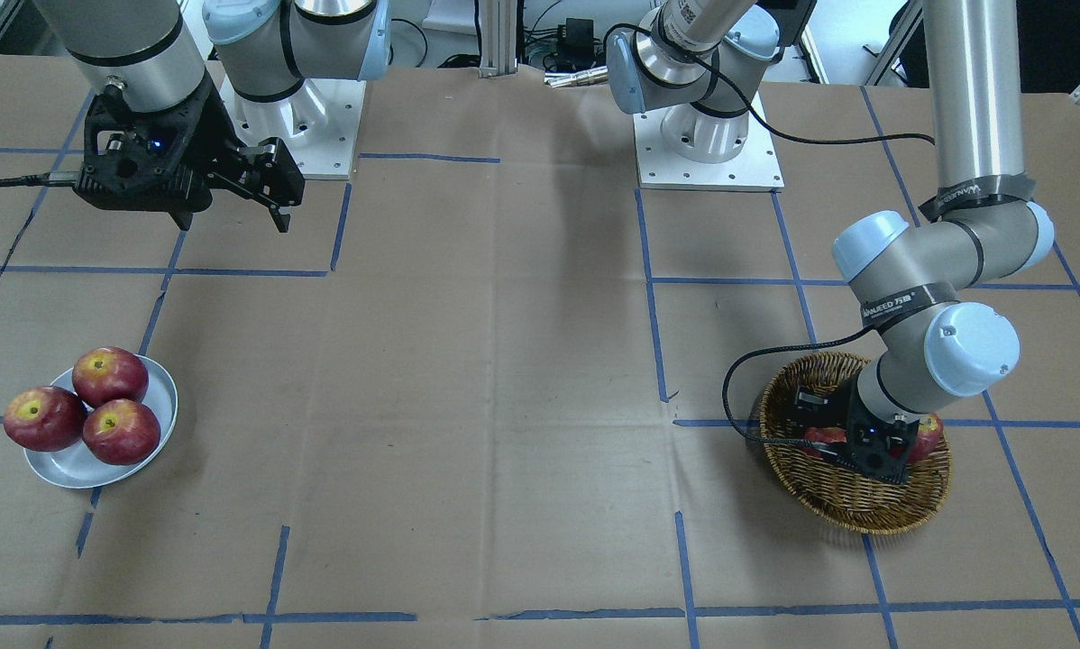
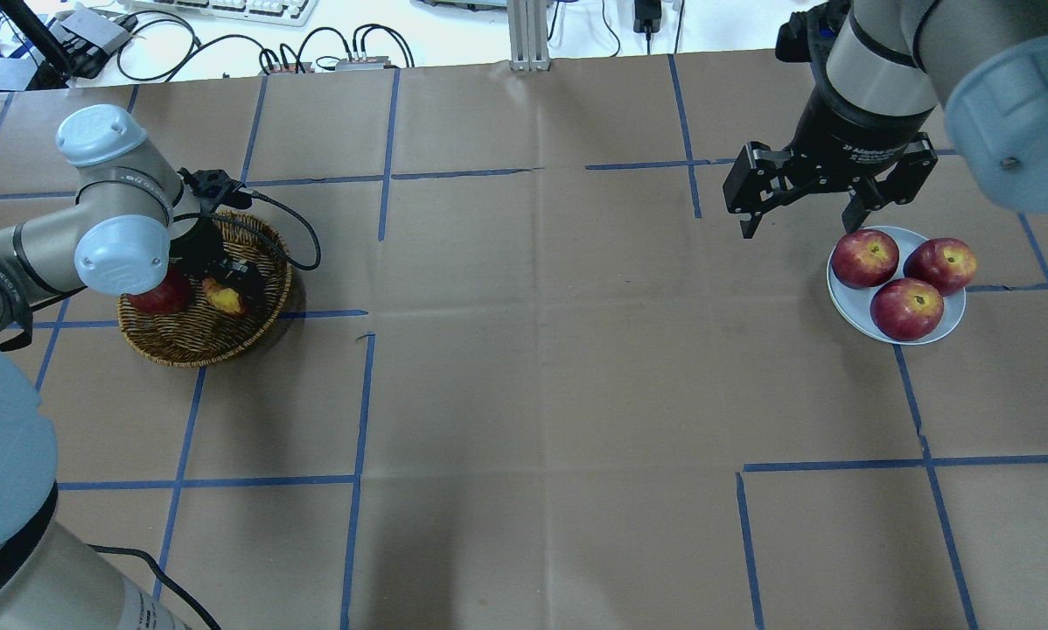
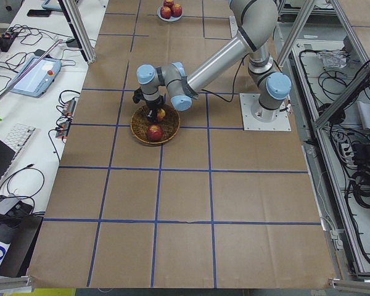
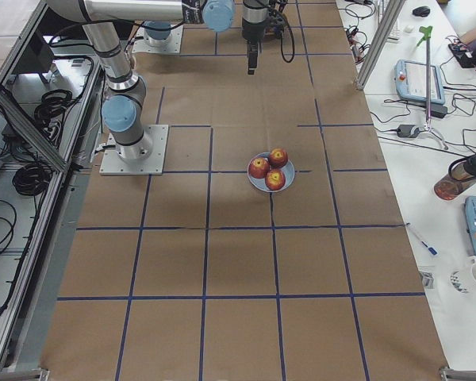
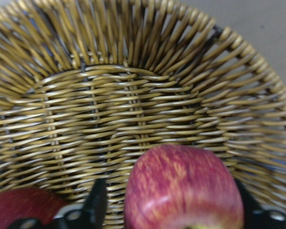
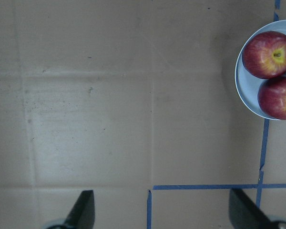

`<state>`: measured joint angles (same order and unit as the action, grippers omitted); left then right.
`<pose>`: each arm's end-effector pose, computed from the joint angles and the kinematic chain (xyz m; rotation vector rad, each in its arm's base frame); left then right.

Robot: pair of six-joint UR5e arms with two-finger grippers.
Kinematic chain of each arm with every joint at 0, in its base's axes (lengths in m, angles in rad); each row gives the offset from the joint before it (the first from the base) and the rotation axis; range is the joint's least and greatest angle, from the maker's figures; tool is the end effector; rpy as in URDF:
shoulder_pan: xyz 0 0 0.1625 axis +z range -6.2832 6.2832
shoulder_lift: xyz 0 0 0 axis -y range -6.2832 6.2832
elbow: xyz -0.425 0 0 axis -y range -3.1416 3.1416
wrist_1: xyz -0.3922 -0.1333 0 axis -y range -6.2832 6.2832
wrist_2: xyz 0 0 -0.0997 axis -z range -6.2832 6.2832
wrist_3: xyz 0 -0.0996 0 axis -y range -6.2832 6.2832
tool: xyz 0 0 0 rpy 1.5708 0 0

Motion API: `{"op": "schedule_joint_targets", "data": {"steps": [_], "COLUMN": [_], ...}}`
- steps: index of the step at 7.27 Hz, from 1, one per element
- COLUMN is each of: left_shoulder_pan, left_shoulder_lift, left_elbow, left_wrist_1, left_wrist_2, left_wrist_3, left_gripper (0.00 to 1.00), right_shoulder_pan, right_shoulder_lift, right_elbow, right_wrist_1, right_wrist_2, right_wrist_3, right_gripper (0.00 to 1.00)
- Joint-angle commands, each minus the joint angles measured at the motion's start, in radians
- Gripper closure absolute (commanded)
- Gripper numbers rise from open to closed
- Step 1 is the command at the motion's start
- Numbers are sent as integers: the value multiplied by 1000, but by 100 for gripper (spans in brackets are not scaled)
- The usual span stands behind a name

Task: Transfer apple from basket to plate
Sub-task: 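Carry the apple with the left gripper toward the table center and lower it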

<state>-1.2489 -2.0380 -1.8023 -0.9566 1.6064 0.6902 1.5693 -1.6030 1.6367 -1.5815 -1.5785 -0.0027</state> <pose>0.0612 -0.5938 0.1821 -0.5752 -3.0752 -0.1427 0.1318 -0.4759 0.4722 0.0020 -3.1337 -0.0361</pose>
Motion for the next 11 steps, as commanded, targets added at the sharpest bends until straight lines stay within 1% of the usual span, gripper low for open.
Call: {"op": "schedule_joint_targets", "data": {"steps": [1, 2, 3, 4, 5, 6, 7, 8, 9, 10, 11], "left_shoulder_pan": [-20, -44, -141, -270, -391, -485, -559, -623, -673, -696, -699], "left_shoulder_lift": [24, 82, 135, 145, 136, 128, 81, 12, -43, -85, -103], "left_elbow": [26, 64, 117, 176, 219, 228, 231, 235, 233, 233, 225], "left_wrist_1": [-52, -95, -169, -235, -249, -248, -223, -126, -52, -38, -34], "left_wrist_2": [3, -11, -7, -2, -5, -11, -16, -16, -11, -14, -16], "left_wrist_3": [-11, -99, -198, -385, -593, -720, -814, -868, -874, -880, -906], "left_gripper": [54, 54, 54, 54, 53, 53, 53, 53, 53, 53, 53], "right_shoulder_pan": [0, 0, 0, 0, 0, 0, 0, 0, 0, 0, 0], "right_shoulder_lift": [0, 0, 0, 0, 0, 0, 0, 0, 0, 0, 0], "right_elbow": [0, 0, 0, 0, 0, 0, 0, 0, 0, 0, 0], "right_wrist_1": [0, 0, 0, 0, 0, 0, 0, 0, 0, 0, 0], "right_wrist_2": [0, 0, 0, 0, 0, 0, 0, 0, 0, 0, 0], "right_wrist_3": [0, 0, 0, 0, 1, 0, 0, 0, 0, 1, 0], "right_gripper": [0, 0, 0, 0, 0, 0, 0, 0, 0, 0, 0]}}
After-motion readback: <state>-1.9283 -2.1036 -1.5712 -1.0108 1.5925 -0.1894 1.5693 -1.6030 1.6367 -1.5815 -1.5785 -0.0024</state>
